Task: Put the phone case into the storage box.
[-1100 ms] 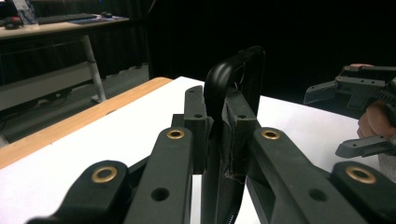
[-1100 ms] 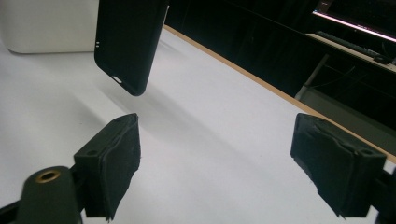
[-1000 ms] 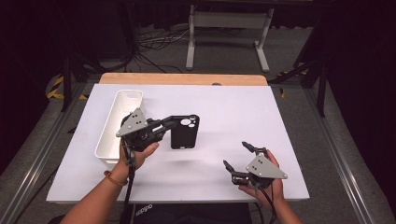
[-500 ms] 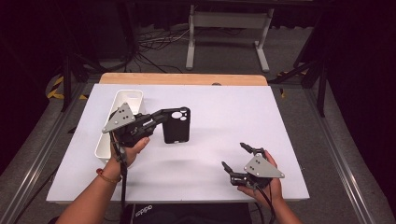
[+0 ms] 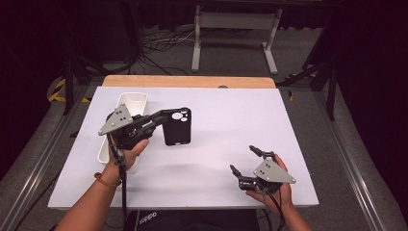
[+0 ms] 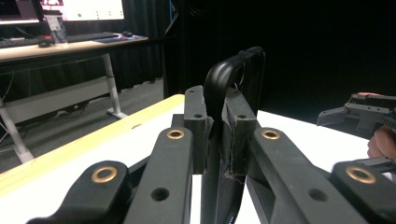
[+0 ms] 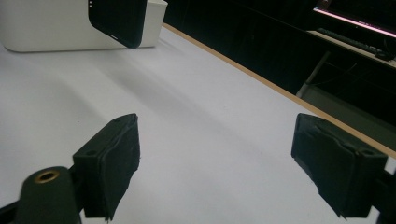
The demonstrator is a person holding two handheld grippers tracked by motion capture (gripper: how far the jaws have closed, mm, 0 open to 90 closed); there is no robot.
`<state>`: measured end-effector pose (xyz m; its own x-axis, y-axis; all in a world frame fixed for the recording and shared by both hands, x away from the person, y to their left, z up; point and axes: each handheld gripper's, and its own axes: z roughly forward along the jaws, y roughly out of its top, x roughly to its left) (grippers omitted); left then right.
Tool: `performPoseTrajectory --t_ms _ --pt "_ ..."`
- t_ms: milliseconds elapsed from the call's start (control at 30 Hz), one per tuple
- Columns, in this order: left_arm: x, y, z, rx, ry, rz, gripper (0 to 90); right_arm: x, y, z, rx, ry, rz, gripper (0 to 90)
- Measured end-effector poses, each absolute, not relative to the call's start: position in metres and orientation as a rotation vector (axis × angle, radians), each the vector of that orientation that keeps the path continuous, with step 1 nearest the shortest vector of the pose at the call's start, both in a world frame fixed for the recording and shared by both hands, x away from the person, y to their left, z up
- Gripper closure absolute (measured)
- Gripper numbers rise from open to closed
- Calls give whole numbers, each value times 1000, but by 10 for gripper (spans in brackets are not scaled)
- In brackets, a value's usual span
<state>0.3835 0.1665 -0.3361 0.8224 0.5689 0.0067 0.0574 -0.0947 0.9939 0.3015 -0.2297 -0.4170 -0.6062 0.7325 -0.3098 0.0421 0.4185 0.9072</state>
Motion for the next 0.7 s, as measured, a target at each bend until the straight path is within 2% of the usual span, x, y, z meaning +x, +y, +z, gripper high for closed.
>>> performPoseTrajectory --t_ms 700 --pt "382 187 -324 1592 499 483 825 303 -226 -417 646 1968 1210 167"
